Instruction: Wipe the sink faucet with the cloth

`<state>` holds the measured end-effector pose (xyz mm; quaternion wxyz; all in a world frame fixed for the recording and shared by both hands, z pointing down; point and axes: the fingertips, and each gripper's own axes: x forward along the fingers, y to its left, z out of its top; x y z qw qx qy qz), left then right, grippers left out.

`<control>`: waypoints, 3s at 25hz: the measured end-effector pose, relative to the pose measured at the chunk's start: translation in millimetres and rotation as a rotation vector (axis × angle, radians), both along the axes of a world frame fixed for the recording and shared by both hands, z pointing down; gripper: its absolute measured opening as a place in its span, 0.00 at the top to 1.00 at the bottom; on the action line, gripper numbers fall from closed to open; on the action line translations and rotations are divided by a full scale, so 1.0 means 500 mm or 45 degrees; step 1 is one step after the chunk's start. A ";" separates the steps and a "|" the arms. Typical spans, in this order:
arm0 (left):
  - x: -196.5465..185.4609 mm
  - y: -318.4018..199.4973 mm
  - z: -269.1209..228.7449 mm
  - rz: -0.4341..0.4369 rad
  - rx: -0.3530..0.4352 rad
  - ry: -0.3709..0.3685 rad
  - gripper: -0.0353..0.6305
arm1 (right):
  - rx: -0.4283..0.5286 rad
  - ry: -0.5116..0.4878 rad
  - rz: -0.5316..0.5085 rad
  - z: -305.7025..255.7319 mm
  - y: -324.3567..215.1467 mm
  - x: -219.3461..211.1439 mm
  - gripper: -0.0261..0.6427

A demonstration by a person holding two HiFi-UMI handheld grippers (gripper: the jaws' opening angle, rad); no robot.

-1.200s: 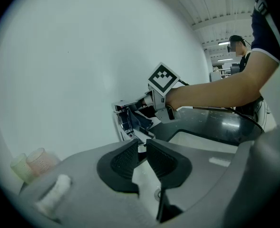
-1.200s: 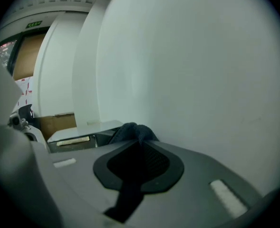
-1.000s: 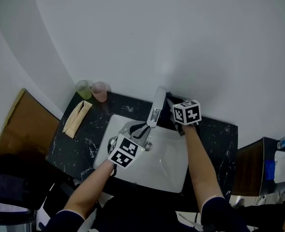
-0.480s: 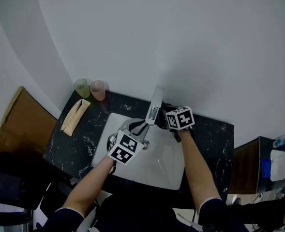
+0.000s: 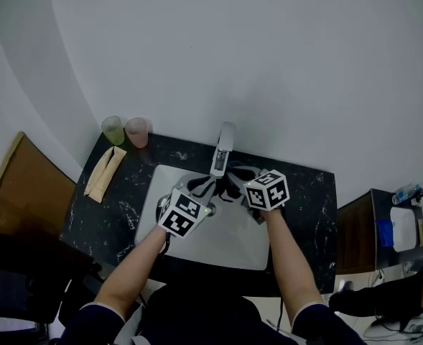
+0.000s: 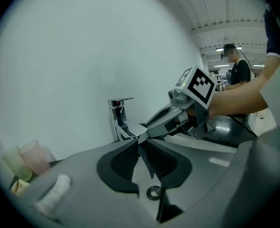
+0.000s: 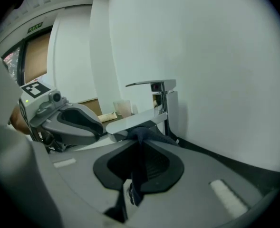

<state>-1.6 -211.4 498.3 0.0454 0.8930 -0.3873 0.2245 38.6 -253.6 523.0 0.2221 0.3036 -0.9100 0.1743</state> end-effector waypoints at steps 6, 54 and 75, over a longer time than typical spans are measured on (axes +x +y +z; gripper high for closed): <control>-0.009 0.065 0.031 0.102 -0.107 0.081 0.77 | 0.006 -0.023 -0.013 -0.012 0.087 0.002 0.92; -0.009 -0.347 -0.166 0.068 0.340 0.044 0.86 | 0.199 -0.332 0.075 -0.203 0.055 -0.009 0.78; 0.011 -0.341 0.058 0.248 0.034 -0.146 0.86 | 0.120 -0.338 0.117 -0.159 0.059 0.019 0.78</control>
